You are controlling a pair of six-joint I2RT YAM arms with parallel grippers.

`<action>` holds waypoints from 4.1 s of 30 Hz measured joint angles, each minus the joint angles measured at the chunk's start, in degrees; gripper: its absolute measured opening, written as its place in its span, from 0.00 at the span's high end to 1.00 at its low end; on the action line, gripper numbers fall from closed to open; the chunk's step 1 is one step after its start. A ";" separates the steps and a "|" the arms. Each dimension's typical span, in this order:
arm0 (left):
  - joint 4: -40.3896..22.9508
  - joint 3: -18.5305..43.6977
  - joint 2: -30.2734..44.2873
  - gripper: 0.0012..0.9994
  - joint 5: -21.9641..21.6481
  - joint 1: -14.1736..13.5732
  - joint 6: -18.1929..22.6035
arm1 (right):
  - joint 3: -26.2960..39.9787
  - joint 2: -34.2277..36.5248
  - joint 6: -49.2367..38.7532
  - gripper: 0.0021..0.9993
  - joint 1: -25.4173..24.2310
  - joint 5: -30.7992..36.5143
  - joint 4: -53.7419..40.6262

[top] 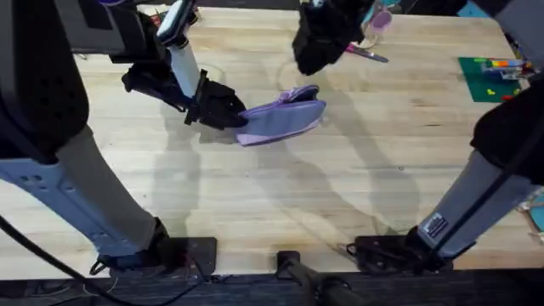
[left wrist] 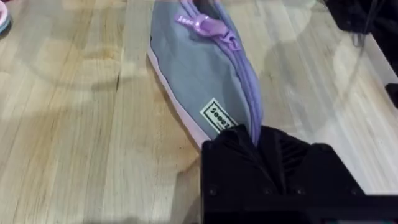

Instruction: Unzip the bag, pick up the pens from the table one at a time and place them inside, then zip the bag closed.

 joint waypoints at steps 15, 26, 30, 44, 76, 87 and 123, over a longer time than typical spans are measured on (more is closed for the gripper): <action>0.00 0.00 0.00 0.96 -0.04 0.00 0.00 | 0.24 0.59 -2.91 0.80 -4.58 0.20 -1.01; 0.00 0.00 0.00 0.96 -0.04 0.00 0.00 | 4.76 0.59 -1.91 0.00 1.46 -1.66 -4.53; 0.00 0.00 0.00 0.96 -0.07 0.00 0.00 | 10.34 0.51 0.50 0.00 6.79 5.80 -6.04; 0.04 0.00 0.00 0.96 -0.07 0.00 0.00 | 12.25 0.31 8.13 0.00 15.46 14.82 -6.85; 0.83 -0.02 0.00 0.96 -0.07 0.00 -0.02 | 12.24 6.64 40.79 0.00 14.35 13.46 -11.04; 0.83 -0.02 0.00 0.96 -0.07 0.00 -0.02 | 12.24 9.97 40.96 0.03 13.95 12.64 -10.60; 0.85 -0.02 0.00 0.96 -0.09 0.00 -0.02 | 12.22 12.48 41.16 0.63 13.86 9.75 -10.39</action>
